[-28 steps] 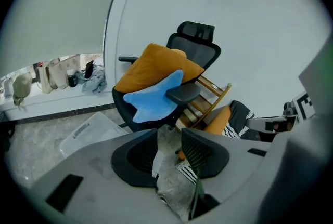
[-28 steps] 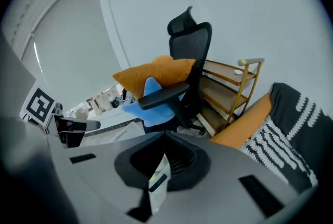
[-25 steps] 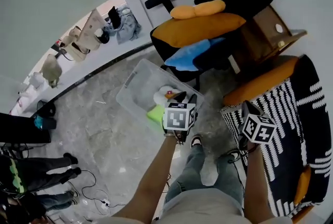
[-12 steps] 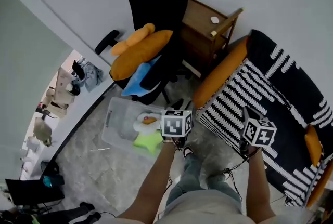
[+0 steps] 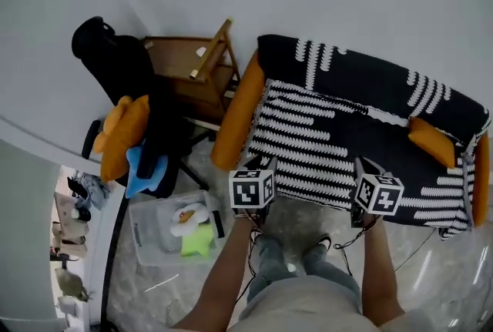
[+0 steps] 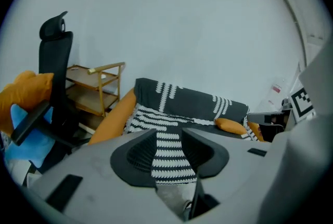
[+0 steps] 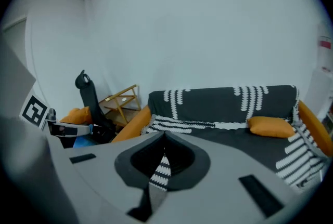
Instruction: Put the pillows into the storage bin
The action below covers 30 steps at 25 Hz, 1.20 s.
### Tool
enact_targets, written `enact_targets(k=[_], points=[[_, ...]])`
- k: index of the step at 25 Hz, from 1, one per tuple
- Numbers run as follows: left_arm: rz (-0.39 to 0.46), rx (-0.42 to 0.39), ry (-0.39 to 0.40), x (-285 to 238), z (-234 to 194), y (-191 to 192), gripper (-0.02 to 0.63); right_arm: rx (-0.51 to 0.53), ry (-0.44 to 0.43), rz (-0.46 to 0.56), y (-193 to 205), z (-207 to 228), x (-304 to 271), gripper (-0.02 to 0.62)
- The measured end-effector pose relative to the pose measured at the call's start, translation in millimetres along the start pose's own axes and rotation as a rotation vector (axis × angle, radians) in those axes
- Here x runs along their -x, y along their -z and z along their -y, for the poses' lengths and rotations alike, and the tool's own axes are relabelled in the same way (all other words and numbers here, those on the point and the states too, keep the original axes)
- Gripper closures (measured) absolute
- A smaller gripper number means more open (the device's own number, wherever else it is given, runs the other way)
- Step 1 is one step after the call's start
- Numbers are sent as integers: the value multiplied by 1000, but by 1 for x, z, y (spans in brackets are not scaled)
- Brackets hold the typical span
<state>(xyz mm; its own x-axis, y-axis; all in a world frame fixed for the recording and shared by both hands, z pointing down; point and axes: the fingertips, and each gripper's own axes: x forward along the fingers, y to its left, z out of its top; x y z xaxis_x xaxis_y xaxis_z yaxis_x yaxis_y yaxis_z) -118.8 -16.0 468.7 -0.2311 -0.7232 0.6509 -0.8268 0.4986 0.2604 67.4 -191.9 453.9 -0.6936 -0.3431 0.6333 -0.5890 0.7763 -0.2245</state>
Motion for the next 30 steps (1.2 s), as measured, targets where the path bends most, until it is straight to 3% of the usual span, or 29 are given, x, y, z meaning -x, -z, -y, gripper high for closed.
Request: enact_targets(k=[9, 15, 23, 30], points=[[-51, -130, 170, -71, 191, 3, 465, -174, 168, 69, 26, 180, 89, 594], [-131, -222, 283, -105, 298, 17, 465, -277, 271, 105, 41, 269, 143, 594], [-188, -368, 401, -156, 400, 8, 465, -431, 416, 164, 59, 357, 190, 594], [-262, -437, 473, -222, 467, 6, 465, -503, 491, 152, 62, 420, 192, 594]])
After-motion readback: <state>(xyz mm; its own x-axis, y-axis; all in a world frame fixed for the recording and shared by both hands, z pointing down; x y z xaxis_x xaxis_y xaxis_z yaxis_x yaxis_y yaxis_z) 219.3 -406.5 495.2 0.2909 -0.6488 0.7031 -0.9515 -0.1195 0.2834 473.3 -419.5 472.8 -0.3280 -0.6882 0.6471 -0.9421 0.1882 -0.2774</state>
